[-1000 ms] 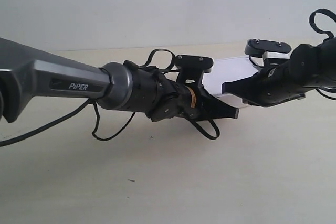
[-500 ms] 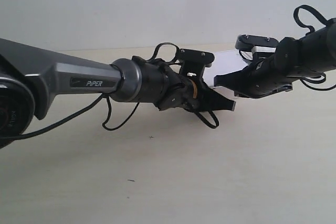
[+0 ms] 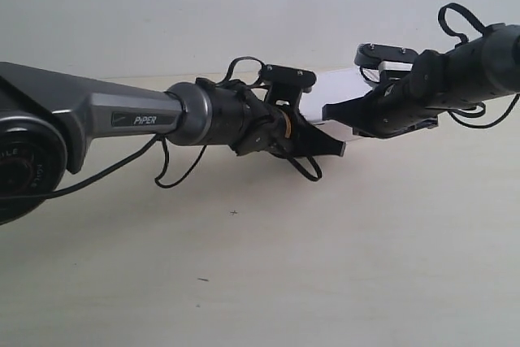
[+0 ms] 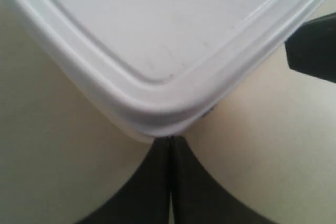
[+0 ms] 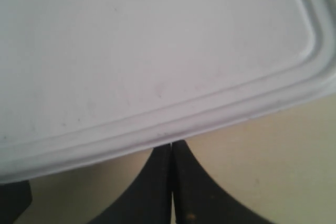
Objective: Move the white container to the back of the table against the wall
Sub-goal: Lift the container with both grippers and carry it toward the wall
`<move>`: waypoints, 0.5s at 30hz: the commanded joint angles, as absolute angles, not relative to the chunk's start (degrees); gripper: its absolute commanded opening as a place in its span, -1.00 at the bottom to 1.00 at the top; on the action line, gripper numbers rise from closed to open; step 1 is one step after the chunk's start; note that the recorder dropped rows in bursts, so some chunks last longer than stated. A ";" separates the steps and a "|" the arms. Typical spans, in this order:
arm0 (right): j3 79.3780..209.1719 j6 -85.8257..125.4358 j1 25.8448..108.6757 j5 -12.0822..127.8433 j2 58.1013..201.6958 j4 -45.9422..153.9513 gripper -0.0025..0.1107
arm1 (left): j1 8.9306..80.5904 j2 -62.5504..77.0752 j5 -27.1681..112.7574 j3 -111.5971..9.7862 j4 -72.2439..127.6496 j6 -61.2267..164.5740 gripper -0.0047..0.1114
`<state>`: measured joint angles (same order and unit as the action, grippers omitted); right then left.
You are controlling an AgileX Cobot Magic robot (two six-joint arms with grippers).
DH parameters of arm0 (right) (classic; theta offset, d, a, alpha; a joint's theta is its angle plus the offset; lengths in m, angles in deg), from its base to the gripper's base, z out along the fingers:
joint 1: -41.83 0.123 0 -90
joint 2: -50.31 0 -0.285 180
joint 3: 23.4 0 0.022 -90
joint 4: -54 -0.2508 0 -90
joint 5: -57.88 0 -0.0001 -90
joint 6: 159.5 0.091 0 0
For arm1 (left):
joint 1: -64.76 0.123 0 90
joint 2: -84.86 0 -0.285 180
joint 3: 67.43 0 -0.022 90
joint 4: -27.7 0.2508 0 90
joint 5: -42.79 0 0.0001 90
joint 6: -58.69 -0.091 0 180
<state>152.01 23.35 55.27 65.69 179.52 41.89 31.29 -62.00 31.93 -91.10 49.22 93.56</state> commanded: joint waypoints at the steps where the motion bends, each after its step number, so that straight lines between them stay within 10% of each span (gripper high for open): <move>1: 154.92 23.08 55.42 66.28 180.76 42.38 -0.96 | 32.17 -63.11 32.00 -93.50 51.13 93.13 -0.92; 15: 163.05 22.99 55.42 68.71 186.09 42.38 -0.96 | 33.40 -67.63 28.30 -101.53 54.60 92.99 -0.92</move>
